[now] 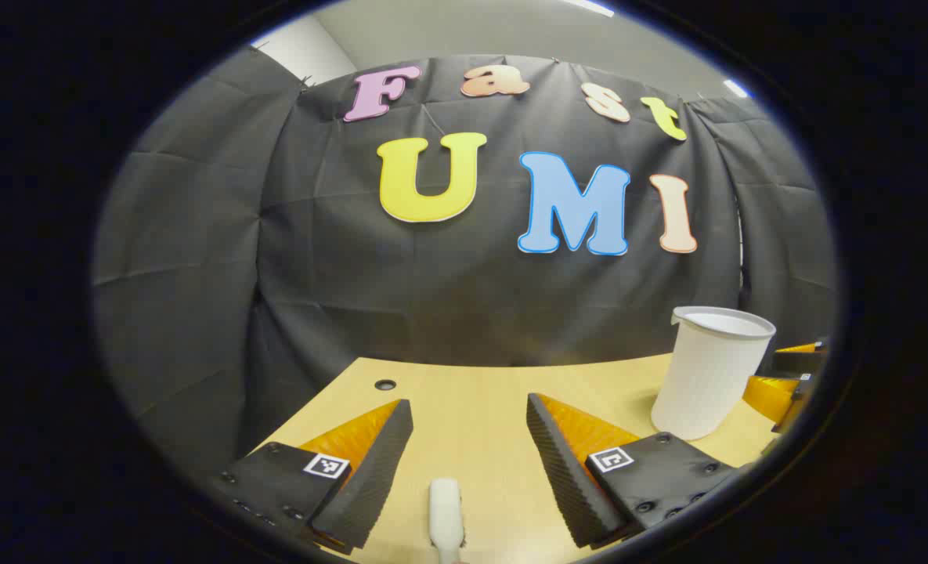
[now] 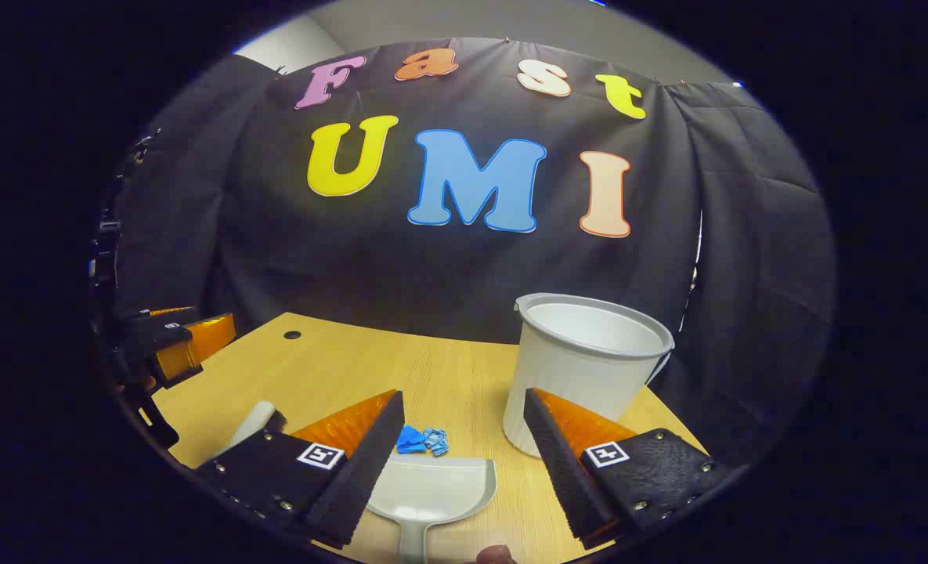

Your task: Pick up the small broom and dustpan from the desktop, sweep the trash into the dustpan with the broom, and then empty the trash into the garbage bin.

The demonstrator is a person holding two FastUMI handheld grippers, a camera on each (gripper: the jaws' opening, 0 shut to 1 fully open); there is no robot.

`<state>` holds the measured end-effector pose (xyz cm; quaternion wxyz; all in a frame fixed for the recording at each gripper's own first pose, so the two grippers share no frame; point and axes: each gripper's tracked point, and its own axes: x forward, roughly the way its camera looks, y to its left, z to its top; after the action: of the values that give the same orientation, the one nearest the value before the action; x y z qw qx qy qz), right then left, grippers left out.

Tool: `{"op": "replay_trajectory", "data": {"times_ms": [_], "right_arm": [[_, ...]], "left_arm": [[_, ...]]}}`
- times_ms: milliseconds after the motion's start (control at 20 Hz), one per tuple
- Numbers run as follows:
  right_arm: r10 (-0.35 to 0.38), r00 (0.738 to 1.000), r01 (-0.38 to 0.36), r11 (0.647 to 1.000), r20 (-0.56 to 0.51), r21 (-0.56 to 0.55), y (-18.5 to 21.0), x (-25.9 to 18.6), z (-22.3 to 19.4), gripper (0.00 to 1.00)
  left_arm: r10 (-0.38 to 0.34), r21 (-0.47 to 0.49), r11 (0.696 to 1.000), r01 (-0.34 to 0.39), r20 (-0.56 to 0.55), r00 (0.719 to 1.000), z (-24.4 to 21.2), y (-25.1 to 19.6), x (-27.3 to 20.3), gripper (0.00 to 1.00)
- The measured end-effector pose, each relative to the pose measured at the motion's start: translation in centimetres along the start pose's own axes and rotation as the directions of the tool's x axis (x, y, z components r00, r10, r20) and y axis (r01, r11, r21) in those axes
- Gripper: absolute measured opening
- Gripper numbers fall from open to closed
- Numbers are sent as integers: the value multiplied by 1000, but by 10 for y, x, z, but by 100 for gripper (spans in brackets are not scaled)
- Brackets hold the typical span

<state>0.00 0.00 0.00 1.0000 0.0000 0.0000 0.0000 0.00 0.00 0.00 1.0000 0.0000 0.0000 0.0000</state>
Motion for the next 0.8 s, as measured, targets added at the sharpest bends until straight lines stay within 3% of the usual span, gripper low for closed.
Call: {"op": "replay_trajectory", "data": {"times_ms": [250, 300, 350, 800], "right_arm": [[-15, 1000, 15, 1000, -13, -1, 3, -1, -5, 96], [-21, 1000, 21, 1000, -15, 0, 3, -2, -4, 96], [-28, 999, 28, 1000, -17, 1, 2, -1, -5, 96], [-90, 996, 91, 995, -29, 33, 1, 0, -7, 96]], "left_arm": [[-31, 10, 999, 30, 2, 1000, 4, -6, 6, 100], [-37, 14, 999, 37, 1, 999, 3, -6, 6, 95], [-45, 16, 999, 45, 1, 999, 3, -7, 7, 100], [-102, 34, 994, 103, -31, 994, -1, -6, 23, 100]]}}
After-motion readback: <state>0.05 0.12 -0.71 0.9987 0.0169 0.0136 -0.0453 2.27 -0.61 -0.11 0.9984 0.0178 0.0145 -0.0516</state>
